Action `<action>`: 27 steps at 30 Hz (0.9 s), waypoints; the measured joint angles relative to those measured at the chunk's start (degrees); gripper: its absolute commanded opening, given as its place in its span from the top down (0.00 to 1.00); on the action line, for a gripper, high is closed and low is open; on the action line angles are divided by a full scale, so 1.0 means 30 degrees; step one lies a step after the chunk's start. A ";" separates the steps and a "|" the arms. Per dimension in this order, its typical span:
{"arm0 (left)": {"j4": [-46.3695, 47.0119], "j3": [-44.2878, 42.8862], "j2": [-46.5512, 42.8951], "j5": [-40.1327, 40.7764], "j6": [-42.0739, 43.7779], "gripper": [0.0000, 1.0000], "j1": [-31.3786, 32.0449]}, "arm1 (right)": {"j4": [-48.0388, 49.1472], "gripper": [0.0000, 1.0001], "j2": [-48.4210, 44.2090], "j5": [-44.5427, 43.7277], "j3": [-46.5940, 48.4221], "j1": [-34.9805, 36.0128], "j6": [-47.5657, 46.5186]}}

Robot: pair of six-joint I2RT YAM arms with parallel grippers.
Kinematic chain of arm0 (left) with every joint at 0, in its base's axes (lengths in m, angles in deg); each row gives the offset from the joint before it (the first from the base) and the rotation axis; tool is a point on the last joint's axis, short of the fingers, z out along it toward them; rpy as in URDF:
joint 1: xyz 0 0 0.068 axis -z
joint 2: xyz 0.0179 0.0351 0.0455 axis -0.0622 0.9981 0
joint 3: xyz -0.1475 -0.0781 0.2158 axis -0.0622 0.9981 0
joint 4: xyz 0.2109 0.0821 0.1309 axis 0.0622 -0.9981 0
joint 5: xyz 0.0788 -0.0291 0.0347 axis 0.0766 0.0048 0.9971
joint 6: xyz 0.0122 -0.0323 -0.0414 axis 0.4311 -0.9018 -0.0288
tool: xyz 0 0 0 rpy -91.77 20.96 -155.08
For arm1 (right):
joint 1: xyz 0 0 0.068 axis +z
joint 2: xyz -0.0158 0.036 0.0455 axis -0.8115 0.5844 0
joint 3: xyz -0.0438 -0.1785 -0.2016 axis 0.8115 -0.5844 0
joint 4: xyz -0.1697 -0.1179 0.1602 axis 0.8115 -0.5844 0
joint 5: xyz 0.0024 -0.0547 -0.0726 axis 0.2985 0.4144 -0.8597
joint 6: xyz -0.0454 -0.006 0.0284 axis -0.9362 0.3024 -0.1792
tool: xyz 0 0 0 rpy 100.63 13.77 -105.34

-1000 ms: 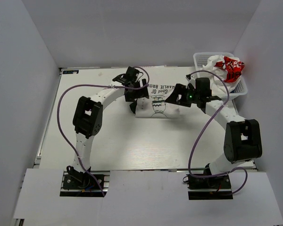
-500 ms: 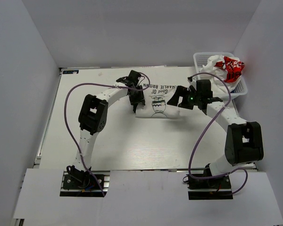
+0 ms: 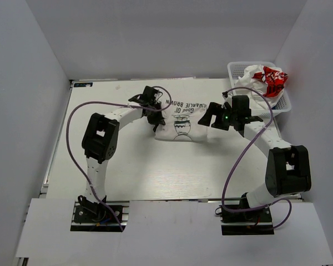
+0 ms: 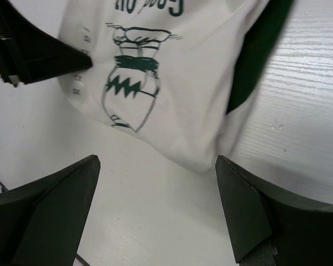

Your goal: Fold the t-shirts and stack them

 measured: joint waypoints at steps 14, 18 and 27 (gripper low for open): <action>0.0350 -0.0379 -0.2055 0.3016 0.4401 1.00 -0.5268 | -0.0488 0.10 -0.0015 -0.0554 0.0124 -0.0073 -0.0160; -0.0444 -0.2266 -0.0080 0.3752 0.5668 1.00 -0.6987 | -0.1035 0.10 -0.0029 -0.1020 0.0605 -0.0080 -0.0291; -0.2397 -0.8867 0.4510 0.4969 1.0112 1.00 -1.0389 | -0.1668 0.10 -0.0058 -0.1501 0.1610 -0.0160 -0.0714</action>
